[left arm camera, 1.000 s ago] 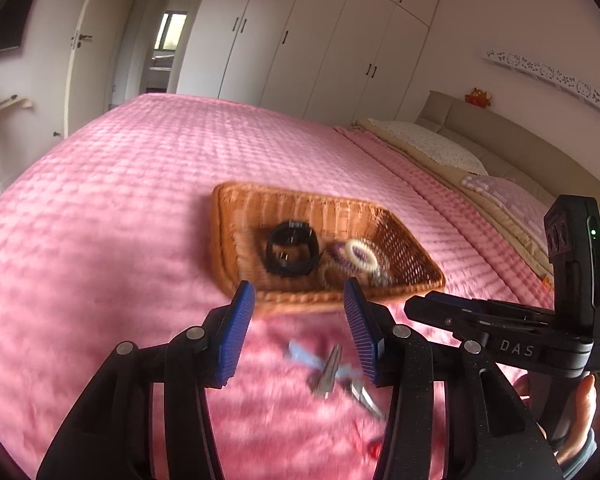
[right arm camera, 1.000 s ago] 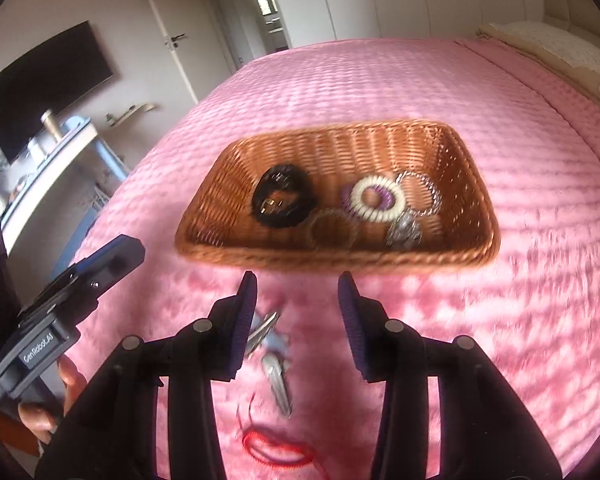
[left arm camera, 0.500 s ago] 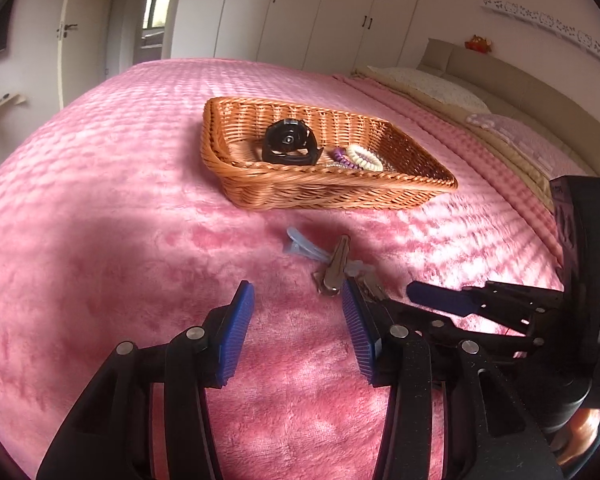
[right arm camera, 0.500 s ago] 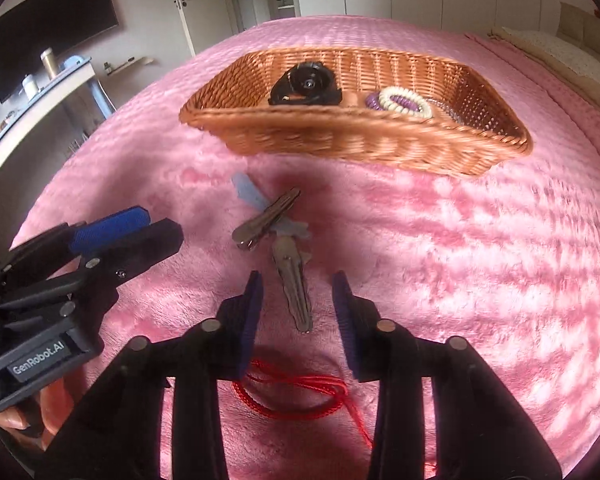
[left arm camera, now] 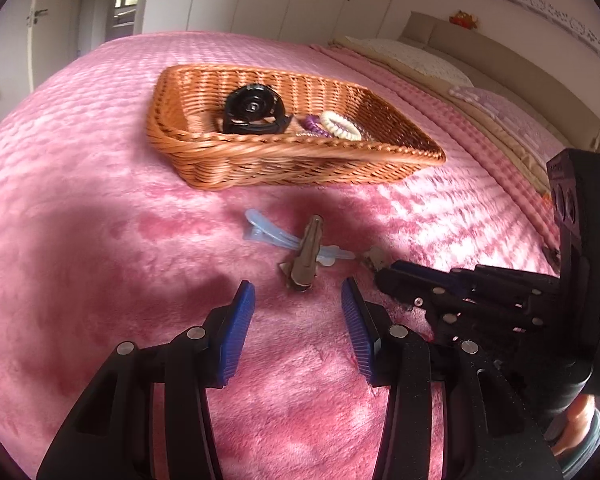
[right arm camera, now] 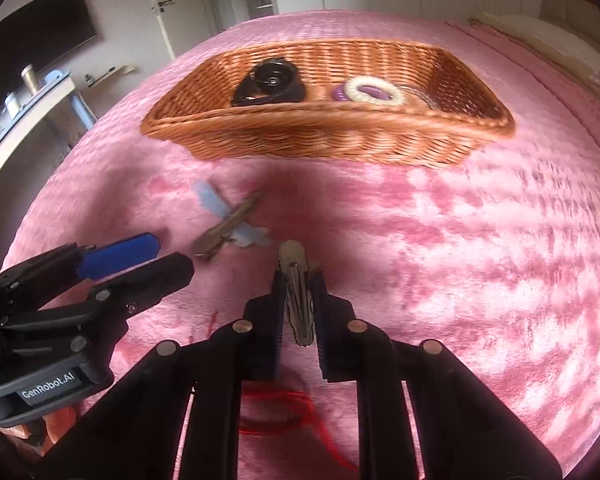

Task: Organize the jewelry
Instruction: 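Grasp the silver keys with the left gripper while the right grasps the other key, then carry both keys into the basket and open both grippers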

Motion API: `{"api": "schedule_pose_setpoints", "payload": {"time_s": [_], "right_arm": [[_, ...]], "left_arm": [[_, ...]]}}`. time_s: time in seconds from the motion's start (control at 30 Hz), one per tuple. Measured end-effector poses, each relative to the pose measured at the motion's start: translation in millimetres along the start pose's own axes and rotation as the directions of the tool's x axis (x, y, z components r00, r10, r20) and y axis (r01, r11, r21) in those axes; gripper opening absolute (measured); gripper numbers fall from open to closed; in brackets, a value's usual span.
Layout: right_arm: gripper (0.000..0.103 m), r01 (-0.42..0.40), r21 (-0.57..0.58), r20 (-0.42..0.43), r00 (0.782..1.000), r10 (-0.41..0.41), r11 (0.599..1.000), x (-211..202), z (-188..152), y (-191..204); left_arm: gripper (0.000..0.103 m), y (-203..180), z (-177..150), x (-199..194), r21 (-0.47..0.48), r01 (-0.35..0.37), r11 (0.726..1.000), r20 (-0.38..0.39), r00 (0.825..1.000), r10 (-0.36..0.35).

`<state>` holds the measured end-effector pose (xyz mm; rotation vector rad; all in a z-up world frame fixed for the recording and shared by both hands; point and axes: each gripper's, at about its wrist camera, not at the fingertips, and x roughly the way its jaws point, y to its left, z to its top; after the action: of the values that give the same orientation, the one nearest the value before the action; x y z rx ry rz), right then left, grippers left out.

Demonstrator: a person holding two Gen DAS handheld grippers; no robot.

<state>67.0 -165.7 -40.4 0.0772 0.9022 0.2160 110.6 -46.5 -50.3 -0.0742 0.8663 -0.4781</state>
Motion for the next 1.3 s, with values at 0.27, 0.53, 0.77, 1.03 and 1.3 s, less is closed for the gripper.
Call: {"api": "schedule_pose_setpoints", "payload": {"time_s": [0.27,0.53,0.77,1.03,1.3], "right_arm": [[0.012,-0.003,-0.001,0.010,1.000,0.003,1.000,3.1,-1.9,-3.8],[0.012,-0.001,0.000,0.015,1.000,0.001,1.000,6.1,-2.2,-2.6],[0.012,-0.020,0.001,0.032,0.999,0.020,1.000,3.7,-4.6,-4.4],[0.011,-0.048,0.012,0.064,0.997,0.047,0.999,-9.7,-7.8,-8.5],[0.011,-0.062,-0.012,0.152,0.986,0.063,0.998,-56.6,-0.2,-4.9]], "left_arm": [[0.022,-7.5,7.7,21.2,0.035,-0.041,0.999,-0.048,0.998,0.043],[0.020,-5.5,8.8,24.6,0.028,-0.047,0.999,-0.053,0.997,0.049],[0.016,-12.0,5.8,21.2,0.056,-0.056,0.997,-0.025,0.998,0.057],[0.015,-17.6,-3.7,-5.7,0.066,-0.014,0.998,0.047,0.999,0.011],[0.015,-22.3,2.5,-50.9,0.051,-0.005,0.999,0.165,0.986,-0.004]]}}
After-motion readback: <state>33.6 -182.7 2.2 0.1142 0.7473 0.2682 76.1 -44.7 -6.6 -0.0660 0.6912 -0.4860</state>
